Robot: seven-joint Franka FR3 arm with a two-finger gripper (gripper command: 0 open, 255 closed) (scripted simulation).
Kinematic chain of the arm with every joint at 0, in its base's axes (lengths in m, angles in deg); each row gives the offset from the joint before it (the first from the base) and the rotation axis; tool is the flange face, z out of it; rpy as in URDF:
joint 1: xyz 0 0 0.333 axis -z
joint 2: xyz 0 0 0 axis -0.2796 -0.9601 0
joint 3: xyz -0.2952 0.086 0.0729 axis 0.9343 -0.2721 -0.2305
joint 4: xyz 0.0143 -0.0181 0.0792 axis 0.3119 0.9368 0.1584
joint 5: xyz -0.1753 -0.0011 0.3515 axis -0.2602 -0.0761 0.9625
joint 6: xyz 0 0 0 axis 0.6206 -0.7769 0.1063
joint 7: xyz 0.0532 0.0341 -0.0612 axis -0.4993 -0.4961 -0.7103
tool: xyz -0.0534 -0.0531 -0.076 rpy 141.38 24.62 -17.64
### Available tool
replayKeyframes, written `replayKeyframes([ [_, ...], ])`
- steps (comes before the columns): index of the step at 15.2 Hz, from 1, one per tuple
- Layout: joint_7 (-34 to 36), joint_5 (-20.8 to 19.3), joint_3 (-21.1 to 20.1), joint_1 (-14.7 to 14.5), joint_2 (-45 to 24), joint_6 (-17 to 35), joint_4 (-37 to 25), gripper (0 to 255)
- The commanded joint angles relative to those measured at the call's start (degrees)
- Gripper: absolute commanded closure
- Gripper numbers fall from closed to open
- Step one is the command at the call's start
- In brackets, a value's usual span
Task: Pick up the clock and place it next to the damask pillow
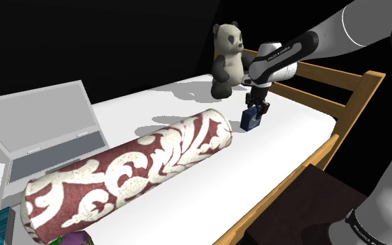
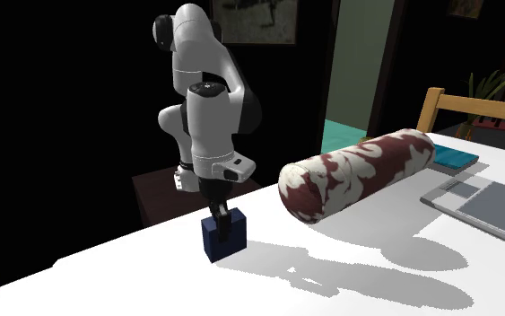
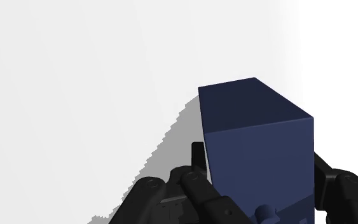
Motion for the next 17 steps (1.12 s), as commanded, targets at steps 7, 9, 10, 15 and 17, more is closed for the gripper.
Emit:
replayKeyframes([
  [7,0.01,0.02,-0.02,-0.01,-0.04,0.03,0.01,255],
  [9,0.47,-0.64,0.13,-0.15,0.90,-1.36,-0.57,255],
  [10,0.69,-0.95,0.19,-0.21,1.35,-2.06,-0.88,255],
  [15,1.69,-2.35,0.39,-0.45,3.44,-5.60,-2.60,255],
  [17,2.04,-2.83,0.43,-0.53,4.20,-7.03,-3.39,255],
])
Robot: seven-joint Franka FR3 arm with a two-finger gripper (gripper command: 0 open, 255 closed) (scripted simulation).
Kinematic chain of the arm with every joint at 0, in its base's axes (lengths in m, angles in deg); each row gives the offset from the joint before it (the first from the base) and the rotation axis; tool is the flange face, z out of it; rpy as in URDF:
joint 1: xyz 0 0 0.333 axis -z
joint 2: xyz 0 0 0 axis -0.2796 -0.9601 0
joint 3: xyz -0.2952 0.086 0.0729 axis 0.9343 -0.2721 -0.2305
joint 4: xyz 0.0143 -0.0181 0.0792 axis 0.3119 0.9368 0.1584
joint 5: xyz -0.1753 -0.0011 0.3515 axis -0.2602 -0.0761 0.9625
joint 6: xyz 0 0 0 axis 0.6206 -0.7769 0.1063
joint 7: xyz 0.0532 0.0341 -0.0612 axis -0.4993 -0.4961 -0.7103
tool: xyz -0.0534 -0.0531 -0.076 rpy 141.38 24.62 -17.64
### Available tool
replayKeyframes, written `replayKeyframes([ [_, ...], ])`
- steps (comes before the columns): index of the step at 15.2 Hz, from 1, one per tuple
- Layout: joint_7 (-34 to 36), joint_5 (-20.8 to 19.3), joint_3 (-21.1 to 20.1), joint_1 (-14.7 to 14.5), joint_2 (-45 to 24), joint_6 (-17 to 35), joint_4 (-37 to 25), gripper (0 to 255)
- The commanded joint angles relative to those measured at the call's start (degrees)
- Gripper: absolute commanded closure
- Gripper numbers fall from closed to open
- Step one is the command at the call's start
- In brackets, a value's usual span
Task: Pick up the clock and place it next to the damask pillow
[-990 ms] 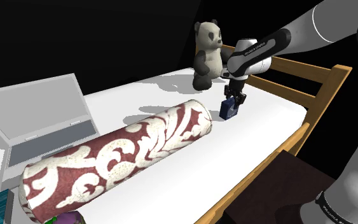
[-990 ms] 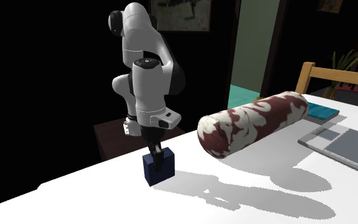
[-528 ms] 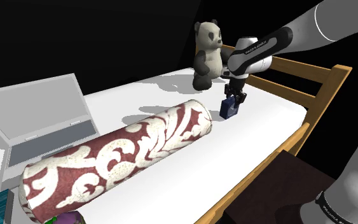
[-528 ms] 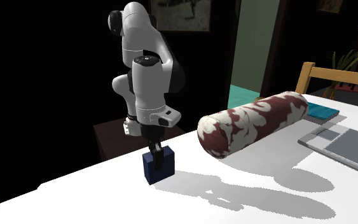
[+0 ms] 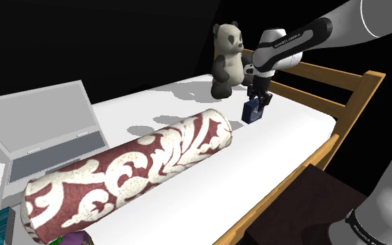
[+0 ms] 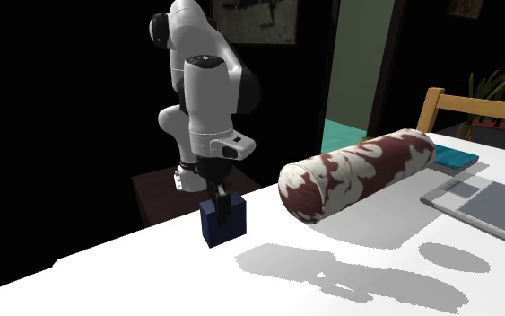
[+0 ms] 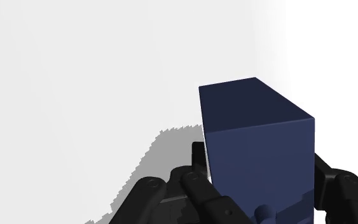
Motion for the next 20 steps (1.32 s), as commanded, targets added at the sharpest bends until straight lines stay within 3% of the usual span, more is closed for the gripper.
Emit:
replayKeyframes([
  [1,0.22,-0.30,0.03,-0.03,0.44,-1.41,-1.02,255],
  [20,2.14,-2.84,-0.06,-0.43,4.81,-15.43,-11.23,255],
])
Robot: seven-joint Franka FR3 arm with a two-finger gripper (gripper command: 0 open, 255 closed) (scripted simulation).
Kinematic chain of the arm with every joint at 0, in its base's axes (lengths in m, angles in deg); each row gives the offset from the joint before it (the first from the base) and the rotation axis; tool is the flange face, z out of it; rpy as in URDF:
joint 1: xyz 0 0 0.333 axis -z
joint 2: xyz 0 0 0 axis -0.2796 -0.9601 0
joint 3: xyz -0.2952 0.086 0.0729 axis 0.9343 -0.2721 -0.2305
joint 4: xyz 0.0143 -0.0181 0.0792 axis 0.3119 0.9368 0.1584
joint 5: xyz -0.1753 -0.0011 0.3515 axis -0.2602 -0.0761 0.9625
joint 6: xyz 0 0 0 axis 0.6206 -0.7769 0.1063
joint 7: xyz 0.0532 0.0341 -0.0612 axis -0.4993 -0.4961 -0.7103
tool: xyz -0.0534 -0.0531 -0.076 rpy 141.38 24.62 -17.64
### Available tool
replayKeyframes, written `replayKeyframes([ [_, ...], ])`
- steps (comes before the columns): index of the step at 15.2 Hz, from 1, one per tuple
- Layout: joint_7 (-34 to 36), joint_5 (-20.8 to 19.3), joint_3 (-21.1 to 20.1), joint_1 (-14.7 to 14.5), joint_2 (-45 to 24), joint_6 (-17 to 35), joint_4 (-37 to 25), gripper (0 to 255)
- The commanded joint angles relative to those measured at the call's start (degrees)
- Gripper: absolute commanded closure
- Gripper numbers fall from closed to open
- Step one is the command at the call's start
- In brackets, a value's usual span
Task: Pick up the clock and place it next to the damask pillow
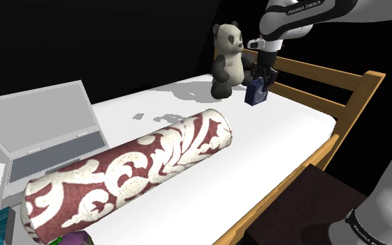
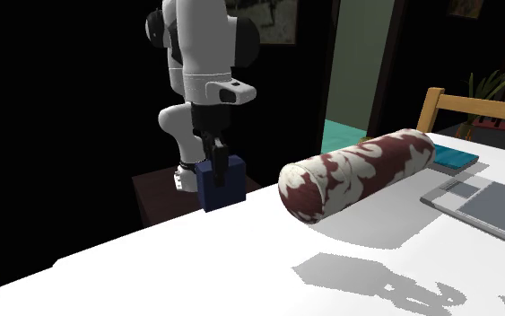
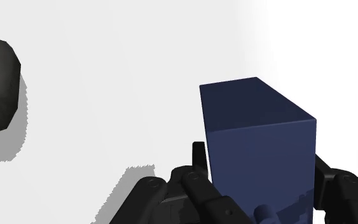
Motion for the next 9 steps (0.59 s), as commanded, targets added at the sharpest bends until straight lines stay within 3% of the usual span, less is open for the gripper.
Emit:
replayKeyframes([
  [1,0.09,-0.08,-0.01,-0.02,0.16,-1.62,-1.47,255],
  [9,0.25,-0.23,-0.04,-0.04,0.43,-7.74,-7.35,255],
])
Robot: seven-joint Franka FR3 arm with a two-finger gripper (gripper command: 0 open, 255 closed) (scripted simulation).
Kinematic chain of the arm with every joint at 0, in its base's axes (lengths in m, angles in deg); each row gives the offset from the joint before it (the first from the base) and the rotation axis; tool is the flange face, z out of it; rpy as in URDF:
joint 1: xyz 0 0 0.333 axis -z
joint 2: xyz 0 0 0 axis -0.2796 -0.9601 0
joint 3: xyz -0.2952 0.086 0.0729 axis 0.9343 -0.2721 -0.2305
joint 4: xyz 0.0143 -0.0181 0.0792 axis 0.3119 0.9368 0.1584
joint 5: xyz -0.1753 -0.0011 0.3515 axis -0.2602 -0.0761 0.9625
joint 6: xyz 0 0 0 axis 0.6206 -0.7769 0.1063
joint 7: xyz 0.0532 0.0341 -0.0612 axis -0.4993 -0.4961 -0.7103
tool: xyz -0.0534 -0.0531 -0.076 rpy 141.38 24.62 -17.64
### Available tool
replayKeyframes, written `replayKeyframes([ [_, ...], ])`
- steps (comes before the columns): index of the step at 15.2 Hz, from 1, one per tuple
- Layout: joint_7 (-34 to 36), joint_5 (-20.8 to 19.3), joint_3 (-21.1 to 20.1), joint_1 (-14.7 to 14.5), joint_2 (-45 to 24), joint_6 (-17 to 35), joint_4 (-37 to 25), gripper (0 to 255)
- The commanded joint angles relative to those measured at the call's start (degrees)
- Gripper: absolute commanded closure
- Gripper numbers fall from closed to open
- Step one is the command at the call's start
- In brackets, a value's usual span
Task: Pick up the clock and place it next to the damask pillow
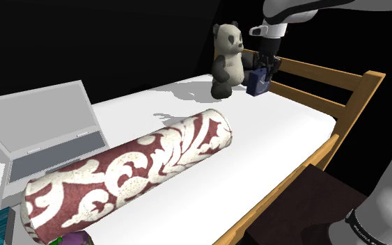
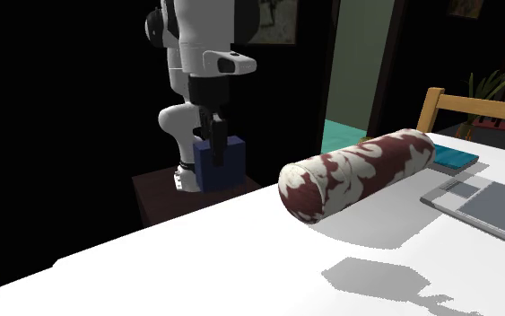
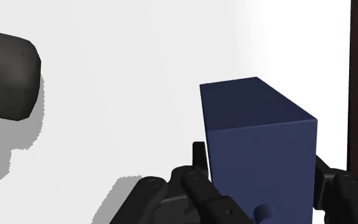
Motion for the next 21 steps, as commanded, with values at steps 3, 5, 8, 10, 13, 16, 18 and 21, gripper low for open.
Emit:
replayKeyframes([
  [3,-0.06,0.13,0.04,0.03,-0.29,-3.19,-3.43,255],
  [5,-0.10,0.21,0.06,0.06,-0.46,-4.77,-5.16,255],
  [8,-0.21,0.39,0.12,0.12,-0.83,-7.17,-7.89,255],
  [10,0.79,0.81,-0.38,-0.38,-1.76,-8.01,-9.57,255],
  [13,3.76,1.97,-1.85,-1.88,-4.48,-8.61,-12.66,255],
  [16,6.55,3.23,-3.18,-3.23,-7.73,-9.49,-16.56,255],
  [18,8.34,4.12,-4.01,-4.02,-10.19,-10.27,-19.66,255],
  [21,10.92,5.53,-5.15,-5.02,-14.41,-11.82,-25.22,255],
])
